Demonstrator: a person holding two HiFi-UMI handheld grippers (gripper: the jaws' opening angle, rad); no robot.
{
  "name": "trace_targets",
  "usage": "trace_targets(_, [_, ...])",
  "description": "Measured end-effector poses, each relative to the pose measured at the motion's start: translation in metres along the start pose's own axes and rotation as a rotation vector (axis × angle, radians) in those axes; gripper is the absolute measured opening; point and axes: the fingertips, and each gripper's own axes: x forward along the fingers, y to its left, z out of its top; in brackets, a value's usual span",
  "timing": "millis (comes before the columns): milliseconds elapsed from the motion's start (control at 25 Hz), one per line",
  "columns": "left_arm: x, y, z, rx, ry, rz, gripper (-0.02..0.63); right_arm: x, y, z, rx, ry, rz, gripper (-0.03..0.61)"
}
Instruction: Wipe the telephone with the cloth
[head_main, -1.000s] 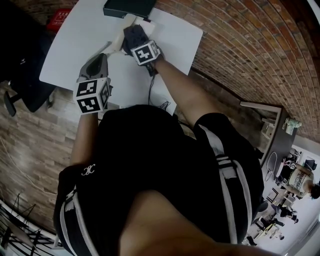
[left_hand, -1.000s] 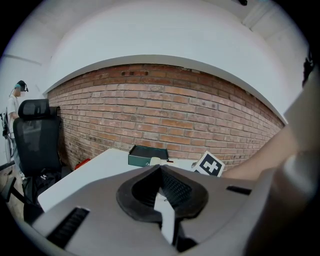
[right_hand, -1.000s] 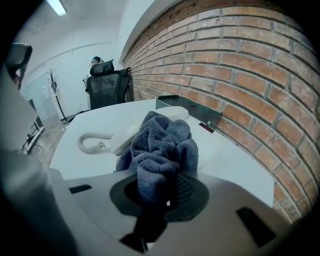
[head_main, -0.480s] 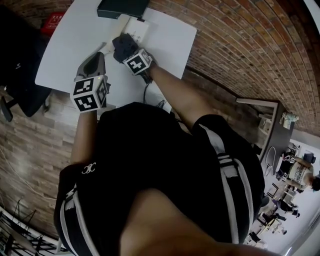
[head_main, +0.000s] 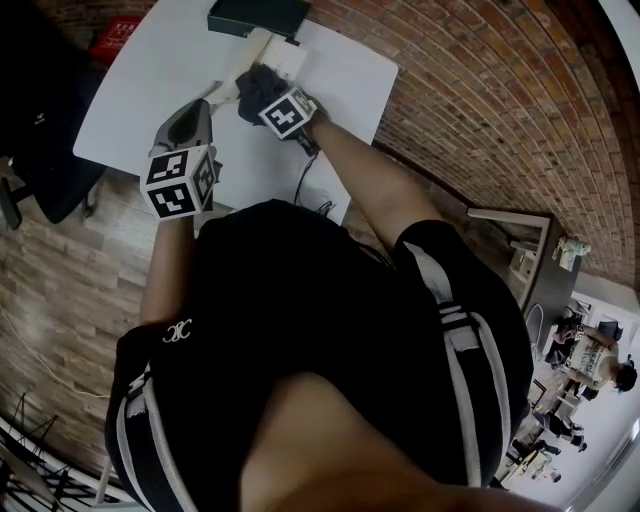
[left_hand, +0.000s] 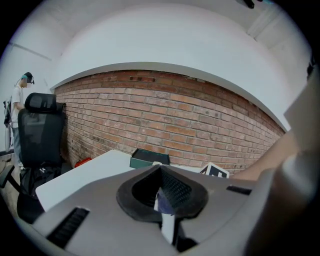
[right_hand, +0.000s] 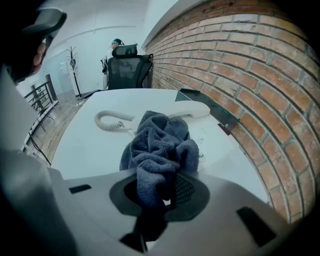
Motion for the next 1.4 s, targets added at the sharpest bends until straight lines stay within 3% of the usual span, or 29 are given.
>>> trace_targets(160, [-0.004, 0.008, -0.004, -0.036, -0.005, 0.008, -0.008, -0.001, -0.018, 0.001, 0.000, 0.021, -0.032, 0.044])
trace_targets(480, [-0.013, 0.017, -0.001, -0.074, -0.029, 0.020, -0.008, -0.002, -0.071, 0.011, 0.136, 0.057, -0.129, 0.046])
trace_targets(680, [-0.013, 0.014, 0.000, -0.060, -0.027, 0.015, -0.008, -0.010, -0.109, 0.020, 0.311, 0.016, -0.192, 0.044])
trace_targets(800, [-0.012, 0.014, 0.002, -0.059, -0.029, 0.010, -0.008, -0.030, -0.128, 0.033, 0.346, -0.079, -0.245, 0.041])
trace_targets(1160, [-0.004, 0.015, 0.023, -0.063, -0.054, 0.007, -0.008, -0.139, -0.109, 0.108, 0.396, -0.569, -0.203, 0.038])
trace_targets(1400, [-0.005, 0.021, 0.045, -0.009, -0.087, 0.054, -0.006, -0.245, -0.105, 0.108, 0.428, -0.839, -0.327, 0.038])
